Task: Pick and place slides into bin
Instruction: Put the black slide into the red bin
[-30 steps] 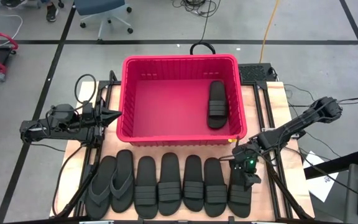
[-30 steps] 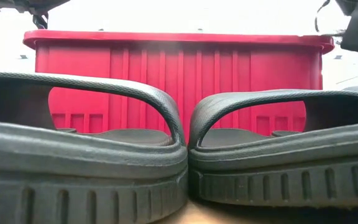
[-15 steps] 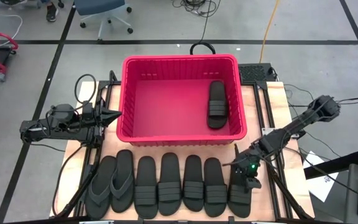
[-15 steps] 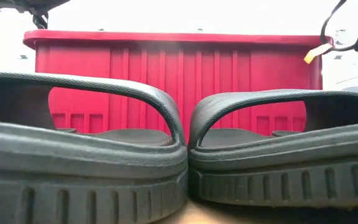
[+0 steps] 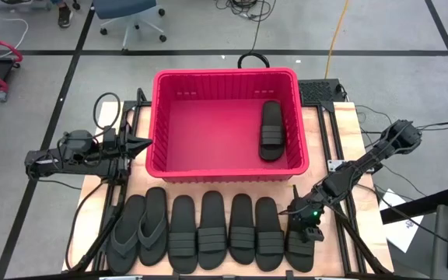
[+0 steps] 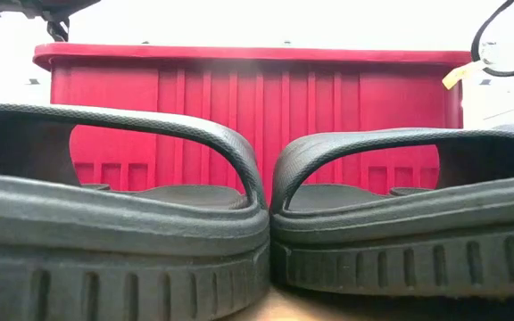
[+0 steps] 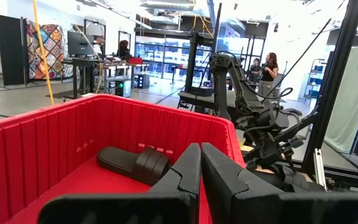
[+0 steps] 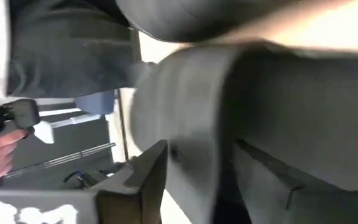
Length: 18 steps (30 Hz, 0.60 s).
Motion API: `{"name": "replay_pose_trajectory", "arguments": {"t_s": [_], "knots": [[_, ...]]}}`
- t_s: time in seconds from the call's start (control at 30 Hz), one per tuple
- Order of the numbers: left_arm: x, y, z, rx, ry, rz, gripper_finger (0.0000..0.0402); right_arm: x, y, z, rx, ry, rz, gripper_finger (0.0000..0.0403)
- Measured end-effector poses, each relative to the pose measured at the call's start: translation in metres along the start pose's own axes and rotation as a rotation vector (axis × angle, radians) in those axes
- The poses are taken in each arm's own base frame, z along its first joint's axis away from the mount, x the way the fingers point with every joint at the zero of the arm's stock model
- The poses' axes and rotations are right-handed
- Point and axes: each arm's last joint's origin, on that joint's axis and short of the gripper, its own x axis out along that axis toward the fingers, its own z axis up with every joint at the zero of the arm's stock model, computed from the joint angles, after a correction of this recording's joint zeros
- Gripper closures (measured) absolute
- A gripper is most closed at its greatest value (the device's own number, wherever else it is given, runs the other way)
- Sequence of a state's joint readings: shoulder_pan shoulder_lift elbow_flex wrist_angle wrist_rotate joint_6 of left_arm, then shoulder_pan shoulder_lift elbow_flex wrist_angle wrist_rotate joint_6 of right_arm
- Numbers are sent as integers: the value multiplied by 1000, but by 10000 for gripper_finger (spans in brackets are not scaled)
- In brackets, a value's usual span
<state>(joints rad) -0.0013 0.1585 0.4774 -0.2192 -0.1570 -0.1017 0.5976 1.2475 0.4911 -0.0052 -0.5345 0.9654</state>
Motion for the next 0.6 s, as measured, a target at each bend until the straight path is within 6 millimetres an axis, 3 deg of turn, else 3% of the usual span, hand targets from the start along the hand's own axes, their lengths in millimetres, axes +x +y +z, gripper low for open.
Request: {"name": "replay_pose_trajectory", "arguments": {"t_s": [0.1, 0.27, 0.47, 0.6], "knots": [[0, 0, 0, 0, 0, 0, 385, 3, 3, 3, -27, 12, 61, 279], [0, 0, 0, 0, 0, 0, 385, 3, 9, 4, -10, 58, 140, 388], [0, 0, 0, 0, 0, 0, 385, -8, 22, 3, 13, 45, 216, 397], [0, 0, 0, 0, 0, 0, 385, -21, 47, 4, -41, 24, 290, 398]]}}
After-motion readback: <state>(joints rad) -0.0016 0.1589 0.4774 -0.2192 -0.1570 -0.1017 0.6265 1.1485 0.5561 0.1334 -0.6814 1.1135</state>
